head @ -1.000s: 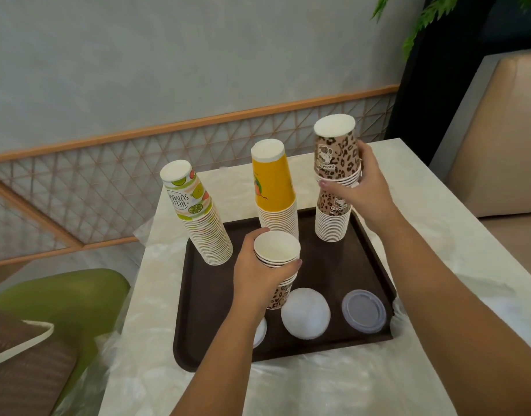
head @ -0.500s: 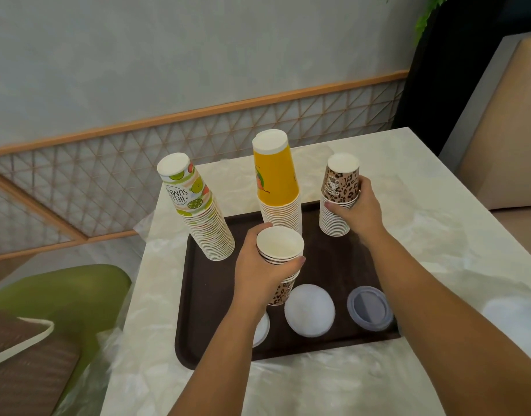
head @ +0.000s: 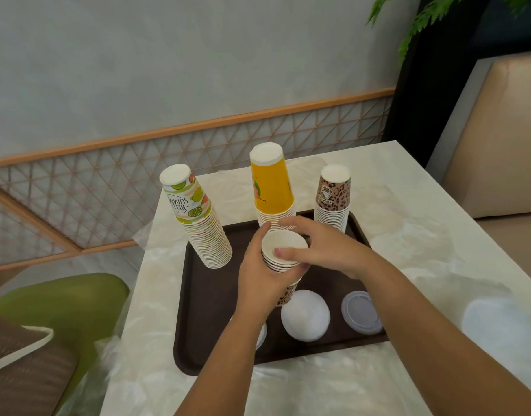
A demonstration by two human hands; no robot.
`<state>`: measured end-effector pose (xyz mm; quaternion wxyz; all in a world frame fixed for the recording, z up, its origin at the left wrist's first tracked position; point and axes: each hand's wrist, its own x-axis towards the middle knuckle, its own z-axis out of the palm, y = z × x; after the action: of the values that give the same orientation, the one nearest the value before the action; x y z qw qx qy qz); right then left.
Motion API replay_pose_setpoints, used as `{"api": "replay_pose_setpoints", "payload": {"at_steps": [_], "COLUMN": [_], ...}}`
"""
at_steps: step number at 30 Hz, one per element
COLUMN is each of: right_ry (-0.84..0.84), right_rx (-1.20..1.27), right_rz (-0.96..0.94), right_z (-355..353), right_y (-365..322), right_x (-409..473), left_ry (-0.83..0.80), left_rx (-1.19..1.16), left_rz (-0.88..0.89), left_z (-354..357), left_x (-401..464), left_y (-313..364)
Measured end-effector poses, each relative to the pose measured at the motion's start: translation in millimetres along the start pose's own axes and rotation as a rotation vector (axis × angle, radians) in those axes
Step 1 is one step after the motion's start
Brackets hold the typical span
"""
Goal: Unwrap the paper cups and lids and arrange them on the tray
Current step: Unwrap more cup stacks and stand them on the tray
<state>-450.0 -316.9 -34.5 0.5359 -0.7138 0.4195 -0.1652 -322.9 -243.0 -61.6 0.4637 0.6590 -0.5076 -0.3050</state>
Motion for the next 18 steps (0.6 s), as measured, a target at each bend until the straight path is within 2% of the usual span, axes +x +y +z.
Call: {"api": "replay_pose_setpoints", "payload": {"at_steps": [7, 12, 14, 18], "right_ry": [0.075, 0.141, 0.135, 0.060], "right_rx": [-0.091, -0.101, -0.094, -0.093], "right_rz": [-0.114, -0.105, -0.108, -0.101], "right_z": [-3.6, -7.2, -8.8, -9.6], "right_y": [1.9, -1.8, -2.9, -13.4], "right_x": [4.6, 2.5, 1.0, -5.0], "left_ry": [-0.010, -0.146, -0.179, -0.135], "left_rx": [-0.037, -0.012, -0.011, -0.049], "left_rz": [0.025, 0.019, 0.018, -0.024], "left_z": [-5.4, -8.3, -9.1, -9.7], "left_x": [-5.8, -5.8, -7.5, -12.1], "left_y": [9.7, -0.3, -5.9, -5.6]}}
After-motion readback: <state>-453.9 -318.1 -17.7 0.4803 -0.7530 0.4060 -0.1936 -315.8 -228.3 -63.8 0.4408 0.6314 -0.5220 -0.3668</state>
